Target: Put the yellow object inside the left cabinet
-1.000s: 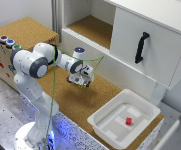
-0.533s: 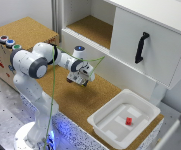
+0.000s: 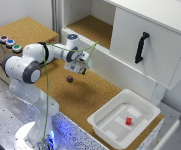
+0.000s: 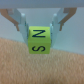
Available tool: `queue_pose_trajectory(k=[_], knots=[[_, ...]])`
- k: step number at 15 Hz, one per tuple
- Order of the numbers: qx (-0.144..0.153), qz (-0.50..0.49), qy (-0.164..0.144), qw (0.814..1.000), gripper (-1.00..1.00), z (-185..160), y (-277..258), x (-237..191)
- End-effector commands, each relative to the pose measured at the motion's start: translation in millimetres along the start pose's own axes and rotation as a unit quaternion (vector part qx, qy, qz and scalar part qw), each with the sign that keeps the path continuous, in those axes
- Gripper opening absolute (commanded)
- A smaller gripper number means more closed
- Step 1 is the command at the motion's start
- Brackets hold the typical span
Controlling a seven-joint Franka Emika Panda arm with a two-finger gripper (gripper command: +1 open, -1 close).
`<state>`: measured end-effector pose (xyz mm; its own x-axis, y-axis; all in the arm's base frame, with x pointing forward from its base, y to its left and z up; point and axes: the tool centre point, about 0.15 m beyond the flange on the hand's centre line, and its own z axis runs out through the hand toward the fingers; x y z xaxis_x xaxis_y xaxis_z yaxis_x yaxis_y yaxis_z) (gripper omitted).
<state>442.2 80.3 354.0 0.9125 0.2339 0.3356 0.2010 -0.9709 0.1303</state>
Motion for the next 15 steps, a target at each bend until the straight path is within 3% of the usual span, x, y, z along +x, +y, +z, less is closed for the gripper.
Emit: queue_pose_trajectory(k=[1,9,15], knots=[[-0.031,0.036,-0.019,0.999,-1.0,-52,-13,92],[0.004,0.093,-0.001,0.996,-1.0,-106,-44,196],[-0.009,0.108,-0.014,0.994,-1.0,-79,-77,254]])
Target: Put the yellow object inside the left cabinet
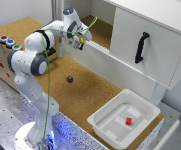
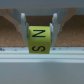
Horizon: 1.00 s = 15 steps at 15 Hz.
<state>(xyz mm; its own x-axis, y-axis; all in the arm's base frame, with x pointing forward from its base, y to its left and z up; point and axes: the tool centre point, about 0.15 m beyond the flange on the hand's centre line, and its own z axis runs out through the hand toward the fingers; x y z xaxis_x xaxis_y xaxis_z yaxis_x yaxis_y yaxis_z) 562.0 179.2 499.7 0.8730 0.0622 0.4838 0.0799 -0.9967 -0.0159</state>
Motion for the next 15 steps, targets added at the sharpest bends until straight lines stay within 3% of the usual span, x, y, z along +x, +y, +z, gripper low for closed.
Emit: queue_pose_trajectory(k=[1,5,10,11,15], knots=[[-0.06,0.028,-0.084,0.994,-1.0,38,-34,66],[-0.07,0.042,-0.061,0.995,-1.0,55,-32,82],[-0.091,0.047,-0.063,0.993,-1.0,77,-29,94],[-0.091,0.051,-0.059,0.993,1.0,75,-28,93],[-0.07,0.06,-0.014,0.996,1.0,43,-21,83]])
